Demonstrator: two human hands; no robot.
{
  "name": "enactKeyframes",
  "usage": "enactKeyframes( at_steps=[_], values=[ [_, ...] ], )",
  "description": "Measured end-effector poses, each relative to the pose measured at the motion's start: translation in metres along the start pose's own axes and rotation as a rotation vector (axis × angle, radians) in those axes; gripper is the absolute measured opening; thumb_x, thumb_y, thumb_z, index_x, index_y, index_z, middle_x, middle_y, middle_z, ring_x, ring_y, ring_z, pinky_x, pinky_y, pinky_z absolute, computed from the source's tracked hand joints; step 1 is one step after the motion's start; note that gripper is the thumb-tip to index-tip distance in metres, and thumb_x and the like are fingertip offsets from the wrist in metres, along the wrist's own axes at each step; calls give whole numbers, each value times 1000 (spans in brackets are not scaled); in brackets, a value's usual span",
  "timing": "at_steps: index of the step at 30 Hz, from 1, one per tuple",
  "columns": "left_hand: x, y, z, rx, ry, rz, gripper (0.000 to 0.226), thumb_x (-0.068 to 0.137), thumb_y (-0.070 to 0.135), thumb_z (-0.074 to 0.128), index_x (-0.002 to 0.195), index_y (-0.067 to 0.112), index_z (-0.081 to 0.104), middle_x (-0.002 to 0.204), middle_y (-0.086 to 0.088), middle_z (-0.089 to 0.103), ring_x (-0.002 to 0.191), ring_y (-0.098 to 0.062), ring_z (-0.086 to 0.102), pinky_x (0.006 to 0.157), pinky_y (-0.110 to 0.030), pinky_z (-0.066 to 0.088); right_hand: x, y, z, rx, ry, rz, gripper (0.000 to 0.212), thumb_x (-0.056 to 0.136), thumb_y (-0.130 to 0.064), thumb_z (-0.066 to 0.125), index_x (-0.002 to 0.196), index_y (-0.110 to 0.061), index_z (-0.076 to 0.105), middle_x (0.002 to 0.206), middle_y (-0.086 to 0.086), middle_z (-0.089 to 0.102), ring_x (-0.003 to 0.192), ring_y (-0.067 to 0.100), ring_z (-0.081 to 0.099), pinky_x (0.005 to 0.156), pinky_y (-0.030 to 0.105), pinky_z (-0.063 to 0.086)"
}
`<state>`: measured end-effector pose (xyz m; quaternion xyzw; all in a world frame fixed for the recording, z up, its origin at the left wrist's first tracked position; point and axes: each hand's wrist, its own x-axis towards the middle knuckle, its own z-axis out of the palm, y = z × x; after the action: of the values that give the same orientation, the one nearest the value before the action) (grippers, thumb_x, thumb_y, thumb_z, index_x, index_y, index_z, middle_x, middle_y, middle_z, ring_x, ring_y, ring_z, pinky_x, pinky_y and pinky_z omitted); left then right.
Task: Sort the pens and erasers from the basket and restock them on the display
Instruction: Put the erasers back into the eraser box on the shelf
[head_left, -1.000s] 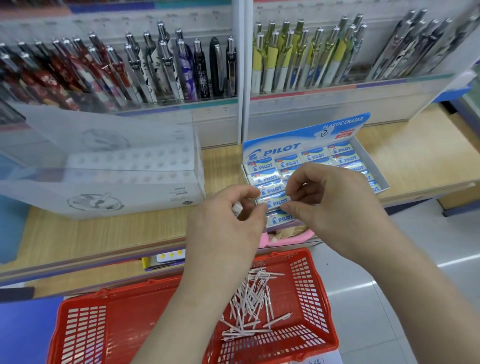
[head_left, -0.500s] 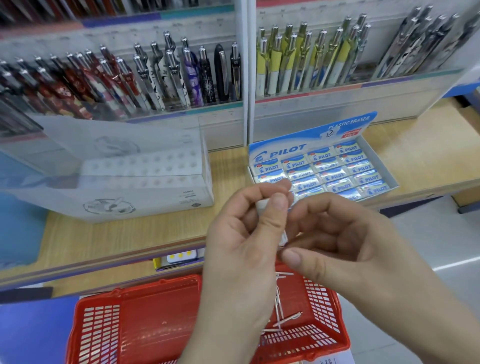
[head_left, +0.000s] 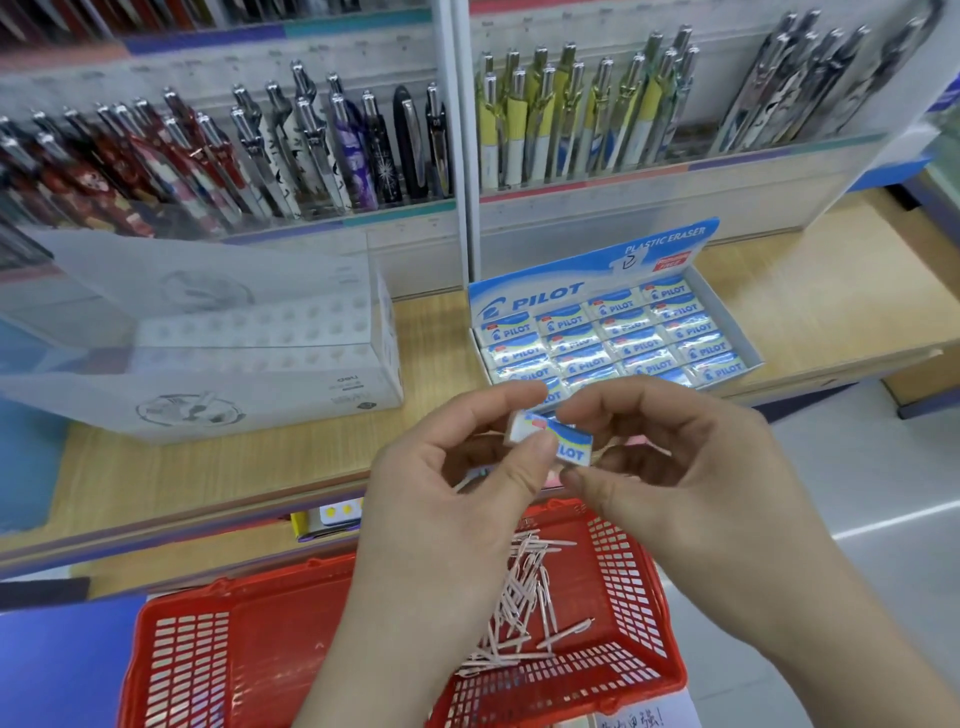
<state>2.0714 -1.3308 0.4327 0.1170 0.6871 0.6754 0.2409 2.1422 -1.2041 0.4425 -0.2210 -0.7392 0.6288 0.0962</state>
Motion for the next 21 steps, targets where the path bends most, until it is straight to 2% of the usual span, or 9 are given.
enactKeyframes(
  at_steps=[2, 4, 7, 9, 13, 17, 21],
  values=[
    [2, -1, -1, -2, 23, 1, 27, 64, 27, 77, 91, 34, 74, 83, -3, 74, 79, -21, 70, 77, -34, 56, 2, -1, -3, -66, 5, -66, 23, 63, -22, 76, 84, -30, 72, 81, -5, 65, 66, 9, 59, 64, 16, 48],
    [3, -2, 0, 6, 39, 4, 29, 63, 25, 83, 89, 34, 74, 83, -1, 75, 79, -20, 70, 74, -32, 56, 5, -2, -7, -133, -4, -115, 20, 65, -25, 73, 85, -30, 71, 79, -11, 63, 71, 11, 62, 64, 18, 50],
    [6, -6, 3, 12, 67, -4, 24, 66, 20, 80, 86, 33, 75, 84, 6, 74, 73, -9, 69, 67, -19, 53, 13, 0, -15, -340, 1, -171, 17, 70, -28, 69, 86, -28, 70, 80, -13, 61, 72, 12, 62, 65, 25, 52],
    [9, -10, 2, 122, 129, 26, 26, 73, 11, 77, 85, 34, 73, 84, 6, 70, 67, 0, 64, 64, -11, 48, 21, 2, -23, -535, 31, -216, 18, 72, -26, 66, 89, -27, 70, 80, -12, 59, 71, 12, 60, 66, 29, 52],
    [17, -16, 1, 315, 180, 53, 30, 76, 9, 75, 89, 35, 68, 88, 8, 63, 71, 3, 61, 62, -3, 43, 37, 3, -24, -790, -25, -257, 16, 77, -15, 73, 91, -24, 71, 85, -9, 54, 64, 8, 54, 66, 22, 41],
    [21, -22, 4, 374, 166, 39, 30, 72, 11, 79, 96, 27, 72, 88, 12, 61, 71, 1, 62, 63, -3, 45, 41, 3, -18, -831, -114, -220, 21, 79, -6, 72, 91, -23, 73, 88, -6, 58, 69, 12, 58, 69, 29, 46],
    [23, -22, 4, 403, 166, 62, 27, 72, 12, 80, 93, 28, 73, 87, 13, 60, 69, 1, 62, 63, -4, 44, 44, 4, -18, -834, -132, -237, 19, 82, -6, 67, 85, -23, 74, 87, -4, 61, 68, 11, 52, 68, 27, 42]
  ],
)
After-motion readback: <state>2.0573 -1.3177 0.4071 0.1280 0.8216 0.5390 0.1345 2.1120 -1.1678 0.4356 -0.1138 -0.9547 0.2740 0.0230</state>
